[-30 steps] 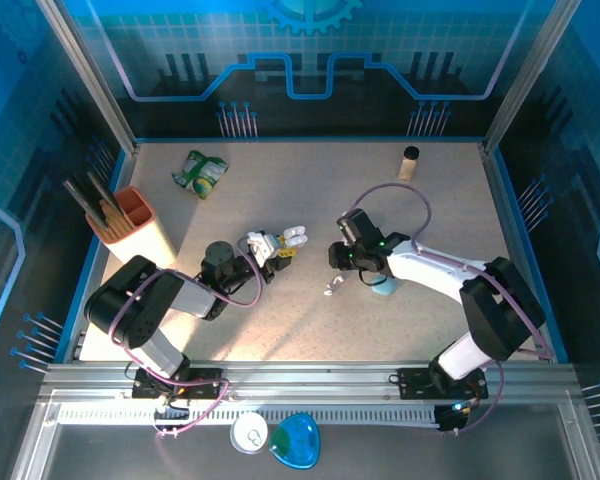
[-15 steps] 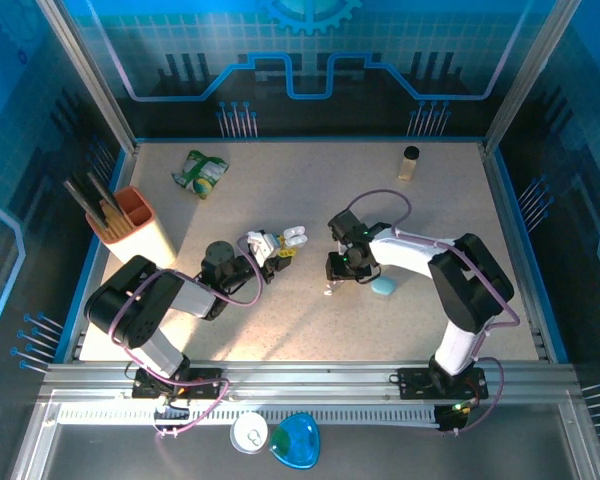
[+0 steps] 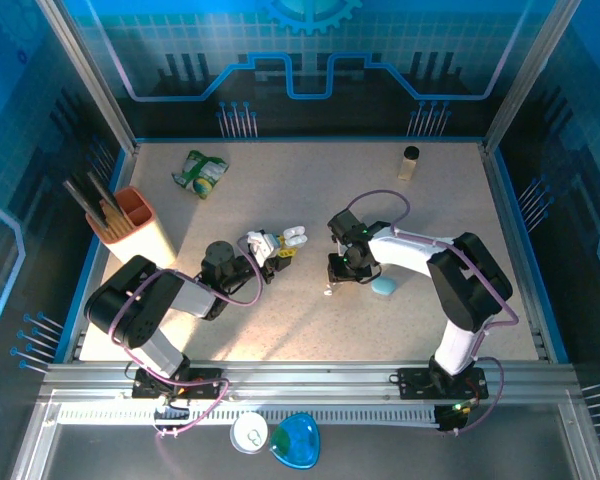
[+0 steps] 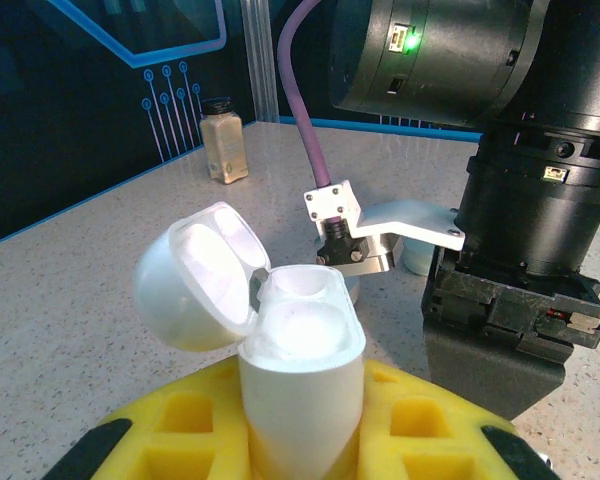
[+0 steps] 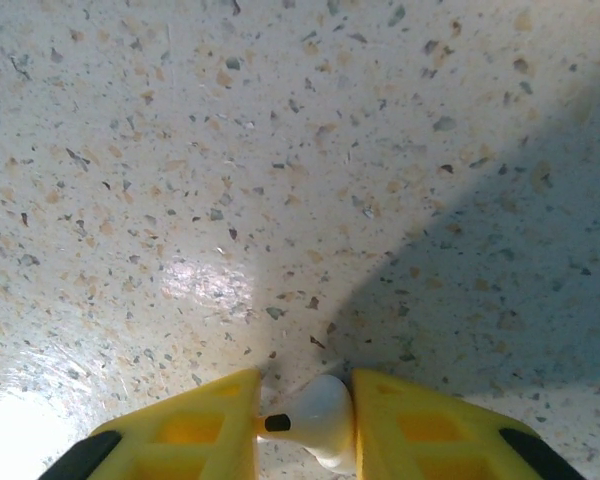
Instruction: Insert wireless bluetooth earbuds into charging case
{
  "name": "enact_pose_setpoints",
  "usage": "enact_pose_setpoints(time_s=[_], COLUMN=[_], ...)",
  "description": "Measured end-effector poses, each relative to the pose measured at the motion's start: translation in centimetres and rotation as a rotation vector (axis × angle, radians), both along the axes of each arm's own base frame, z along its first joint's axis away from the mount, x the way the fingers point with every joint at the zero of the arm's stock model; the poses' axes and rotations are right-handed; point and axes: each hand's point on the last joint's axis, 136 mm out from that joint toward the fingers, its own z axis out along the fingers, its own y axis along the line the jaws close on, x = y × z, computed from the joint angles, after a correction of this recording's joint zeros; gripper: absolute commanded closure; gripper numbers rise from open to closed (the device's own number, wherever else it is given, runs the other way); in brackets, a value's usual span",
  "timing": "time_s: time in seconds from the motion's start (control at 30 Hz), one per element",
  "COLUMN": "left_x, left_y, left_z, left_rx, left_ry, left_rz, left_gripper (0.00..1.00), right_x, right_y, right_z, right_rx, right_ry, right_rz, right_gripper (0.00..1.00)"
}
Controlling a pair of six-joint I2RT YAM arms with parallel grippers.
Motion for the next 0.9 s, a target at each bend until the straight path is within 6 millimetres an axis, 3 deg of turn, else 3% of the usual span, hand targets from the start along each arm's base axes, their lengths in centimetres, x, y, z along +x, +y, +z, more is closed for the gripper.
enact_pose_setpoints(time_s=[0.23,0.67,0.9], left_x=[0.0,-0.7,-0.5], left_y=[-0.3,-2.5,-2.3], left_z=[-0.1,-0.8,-1.4], left_rx=[0.005,0.022,0.032], left_ry=[0.009,0.039,0.053], left_rz=[-0.007,-0.060,-0.042], left_gripper=[1.00,1.00,1.00], right_x=[0.9,4.5,4.7], right_y=[0.0,1.4,2.9], right_z=[1.5,10.5,13.7], right_rx=[0.039,0.198,0.244], right_ry=[-0.105,-0.506,-0.627], right_rz=[-0.008,0.014,0.058], right_gripper=[0.73,0.73,0.73])
